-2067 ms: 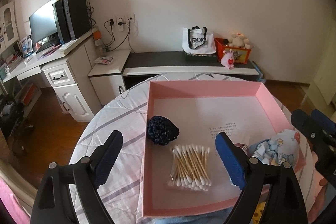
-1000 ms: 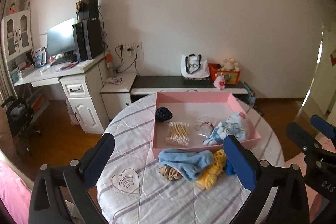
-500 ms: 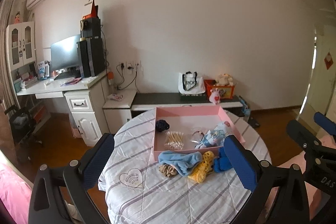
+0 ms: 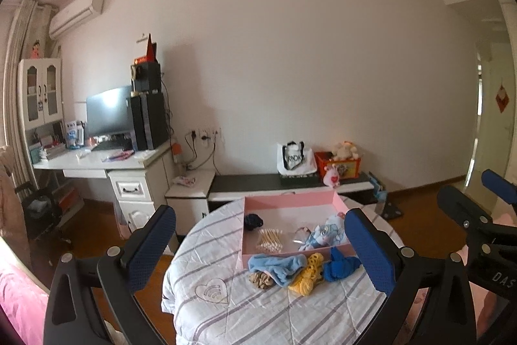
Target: Organize soft objects
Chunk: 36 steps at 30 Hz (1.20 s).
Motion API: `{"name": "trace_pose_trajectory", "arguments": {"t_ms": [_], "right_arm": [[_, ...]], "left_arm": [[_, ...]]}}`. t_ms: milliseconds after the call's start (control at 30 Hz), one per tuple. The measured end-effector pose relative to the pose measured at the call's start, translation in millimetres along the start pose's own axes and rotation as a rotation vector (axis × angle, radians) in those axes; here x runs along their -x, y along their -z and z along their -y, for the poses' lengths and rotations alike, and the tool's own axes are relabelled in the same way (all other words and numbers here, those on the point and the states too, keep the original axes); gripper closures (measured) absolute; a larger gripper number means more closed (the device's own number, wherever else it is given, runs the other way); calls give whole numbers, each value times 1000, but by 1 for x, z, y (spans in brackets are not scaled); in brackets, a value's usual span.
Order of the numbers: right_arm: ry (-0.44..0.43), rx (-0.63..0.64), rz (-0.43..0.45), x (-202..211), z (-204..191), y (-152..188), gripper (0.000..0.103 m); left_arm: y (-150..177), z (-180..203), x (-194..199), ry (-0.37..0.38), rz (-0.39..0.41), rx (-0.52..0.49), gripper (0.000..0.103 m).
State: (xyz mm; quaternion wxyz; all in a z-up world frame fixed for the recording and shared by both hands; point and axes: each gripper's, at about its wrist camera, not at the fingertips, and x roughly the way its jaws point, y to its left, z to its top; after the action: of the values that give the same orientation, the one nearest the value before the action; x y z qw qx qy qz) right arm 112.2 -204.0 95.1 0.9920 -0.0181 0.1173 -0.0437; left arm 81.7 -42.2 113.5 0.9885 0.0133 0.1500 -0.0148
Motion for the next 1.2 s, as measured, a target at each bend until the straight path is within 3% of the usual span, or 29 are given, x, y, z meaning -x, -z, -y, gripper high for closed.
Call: {"name": "trace_pose_trajectory", "arguments": {"t_ms": [300,1200], "right_arm": [[-9,13,21,13,-4,-2,0],[-12,13,-8,8,0,2,0]], "left_arm": [[9,6,13,4,45,8,0],[12,10,12,-3,32,10,0]]}}
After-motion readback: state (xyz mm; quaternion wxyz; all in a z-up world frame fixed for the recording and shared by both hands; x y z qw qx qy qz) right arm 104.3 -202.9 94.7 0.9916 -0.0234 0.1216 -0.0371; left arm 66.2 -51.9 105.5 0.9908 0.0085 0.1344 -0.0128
